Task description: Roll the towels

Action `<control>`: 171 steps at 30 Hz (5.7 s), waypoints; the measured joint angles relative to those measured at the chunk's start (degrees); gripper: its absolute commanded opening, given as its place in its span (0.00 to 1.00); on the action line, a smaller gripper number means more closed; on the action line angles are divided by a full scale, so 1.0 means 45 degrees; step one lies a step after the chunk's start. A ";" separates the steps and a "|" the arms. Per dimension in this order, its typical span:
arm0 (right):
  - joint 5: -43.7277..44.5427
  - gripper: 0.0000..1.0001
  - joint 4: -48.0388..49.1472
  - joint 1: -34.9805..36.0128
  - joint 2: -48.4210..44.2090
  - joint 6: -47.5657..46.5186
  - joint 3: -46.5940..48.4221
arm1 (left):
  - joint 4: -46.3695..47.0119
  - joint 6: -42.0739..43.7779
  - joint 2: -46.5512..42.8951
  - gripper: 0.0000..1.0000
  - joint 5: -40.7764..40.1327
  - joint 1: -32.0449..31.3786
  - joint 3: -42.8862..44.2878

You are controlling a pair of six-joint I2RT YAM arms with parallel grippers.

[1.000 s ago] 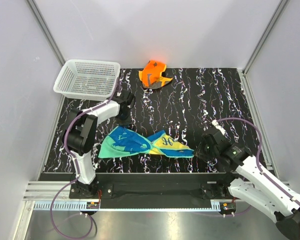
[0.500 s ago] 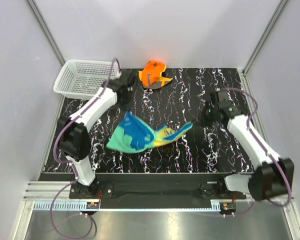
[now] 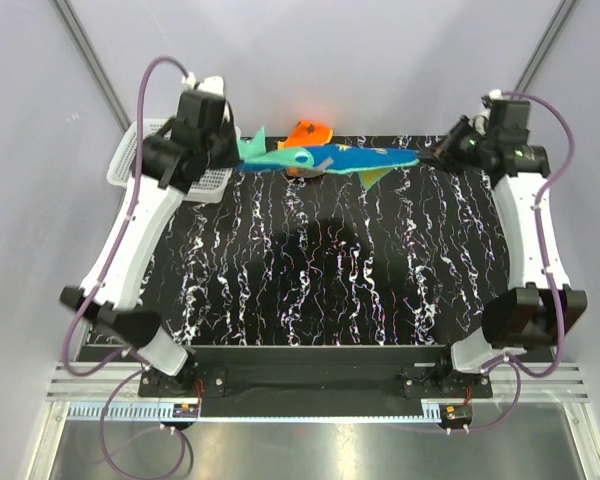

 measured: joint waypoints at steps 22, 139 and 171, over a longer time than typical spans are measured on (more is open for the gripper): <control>-0.2001 0.00 -0.0325 -0.1336 0.1083 -0.0340 -0.1603 | 0.1724 0.0772 -0.0355 0.00 0.0019 0.0253 -0.4211; 0.4206 0.56 0.0670 0.1132 -0.5459 0.2268 -1.5329 | 0.5202 -0.6470 -1.0506 0.00 0.0821 0.0981 -2.0672; 0.5557 0.00 -0.0588 0.1899 -0.1710 0.2157 -1.3022 | 0.5916 -0.5829 -1.0739 0.00 0.1214 0.1185 -2.0769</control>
